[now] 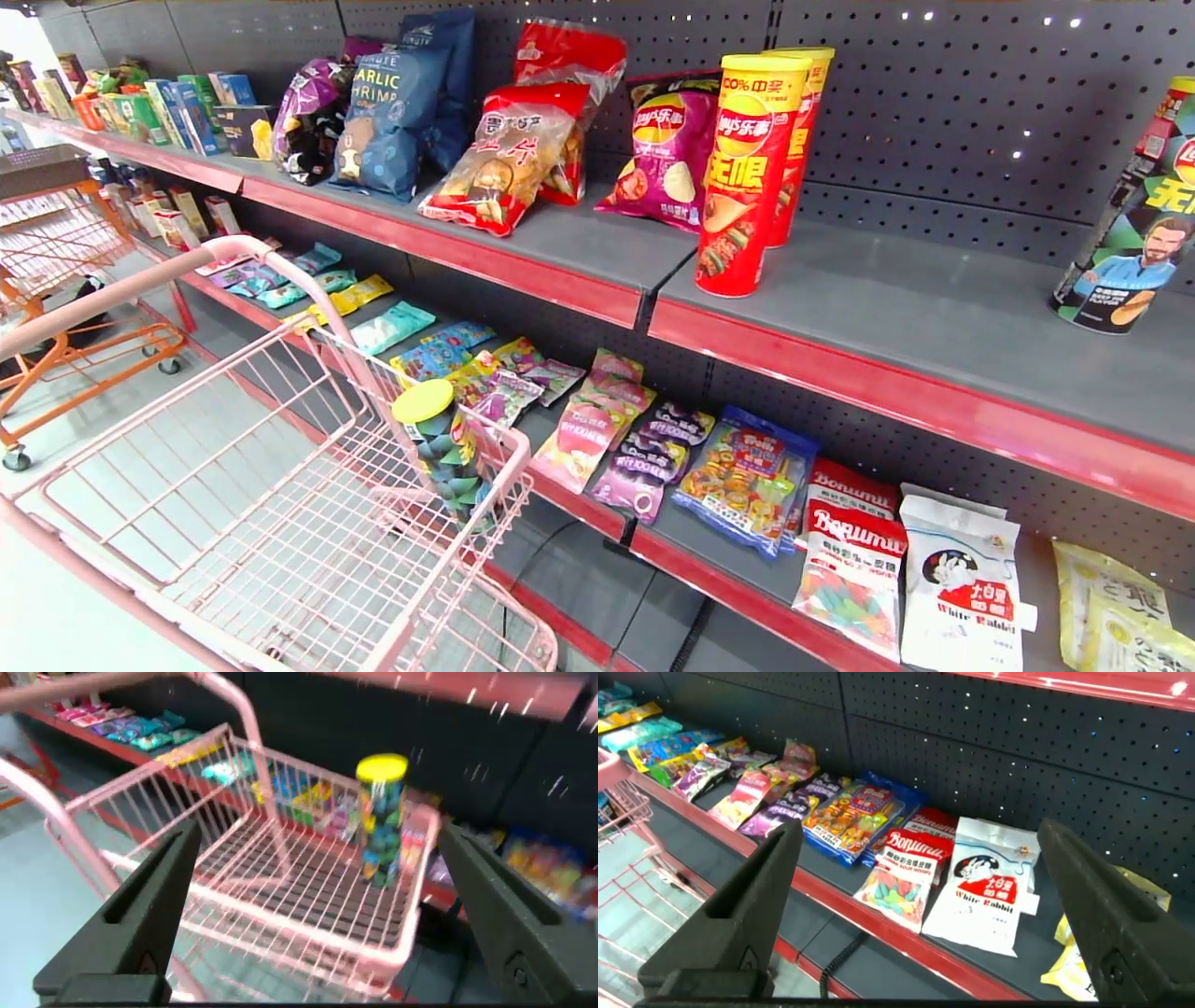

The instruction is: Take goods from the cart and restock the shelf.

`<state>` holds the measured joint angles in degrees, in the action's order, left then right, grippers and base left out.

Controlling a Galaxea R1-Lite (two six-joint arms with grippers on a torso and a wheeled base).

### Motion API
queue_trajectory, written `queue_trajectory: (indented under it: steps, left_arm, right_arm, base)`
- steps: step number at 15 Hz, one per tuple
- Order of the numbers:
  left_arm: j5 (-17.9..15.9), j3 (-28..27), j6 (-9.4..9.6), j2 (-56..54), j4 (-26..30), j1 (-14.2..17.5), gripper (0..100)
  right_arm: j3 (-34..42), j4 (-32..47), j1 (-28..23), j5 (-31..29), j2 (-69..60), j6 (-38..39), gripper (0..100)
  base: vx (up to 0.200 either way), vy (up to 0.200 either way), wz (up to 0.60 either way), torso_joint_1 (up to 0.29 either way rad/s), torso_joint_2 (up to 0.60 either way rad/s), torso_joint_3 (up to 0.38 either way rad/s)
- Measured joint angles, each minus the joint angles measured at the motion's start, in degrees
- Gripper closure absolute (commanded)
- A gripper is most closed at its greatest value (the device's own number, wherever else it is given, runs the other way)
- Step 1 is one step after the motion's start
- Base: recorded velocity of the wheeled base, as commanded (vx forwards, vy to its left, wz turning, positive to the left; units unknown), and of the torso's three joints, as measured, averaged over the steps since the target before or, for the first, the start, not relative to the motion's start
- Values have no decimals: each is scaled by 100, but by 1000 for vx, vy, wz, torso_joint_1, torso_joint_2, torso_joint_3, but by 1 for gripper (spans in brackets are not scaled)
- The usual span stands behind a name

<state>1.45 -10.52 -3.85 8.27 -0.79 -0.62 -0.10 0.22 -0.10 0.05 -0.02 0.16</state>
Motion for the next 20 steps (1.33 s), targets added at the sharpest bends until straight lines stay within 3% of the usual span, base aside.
queue_trajectory:
  steps: [3, 5, 8, 11, 13, 14, 16, 20]
  left_arm:
    - [-238, -1150, -479, 1946, -501, -20, 0]
    - [-768, -1403, -449, 3415, -1240, 62, 0]
    - [-1671, -1354, 202, 5661, -2676, 445, 0]
    - [-2964, -1202, 896, 7596, -4226, 685, 0]
    - [-3451, -1139, 1441, 8647, -4981, 756, 0]
    - [-3577, -1128, 1619, 9064, -5288, 756, 0]
    - [-3671, -1119, 1753, 9768, -5871, 627, 0]
    - [-3711, -1228, 1779, 10863, -7018, 406, 0]
  right_arm:
    - [0, -4, 0, 0, 0, 0, 0]
    - [0, -1, 0, 0, 0, 0, 0]
    - [0, -4, 0, 2, 0, 0, 0]
    - [0, -1, 0, 2, 2, -2, 0]
    - [0, 0, 0, 2, 0, -9, 0]
    - [2, 0, 0, 2, 0, -9, 0]
    - [5, -1, 0, 2, 0, -9, 0]
    - [2, 0, -1, 2, 0, -9, 0]
  base:
    - [0, 0, 0, 0, 0, 0]
    - [0, 0, 0, 0, 0, 0]
    - [0, 0, 0, 0, 0, 0]
    - [0, 0, 0, 0, 0, 0]
    - [0, 0, 0, 0, 0, 0]
    - [0, 0, 0, 0, 0, 0]
    - [0, 0, 0, 0, 0, 0]
    - [0, 0, 0, 0, 0, 0]
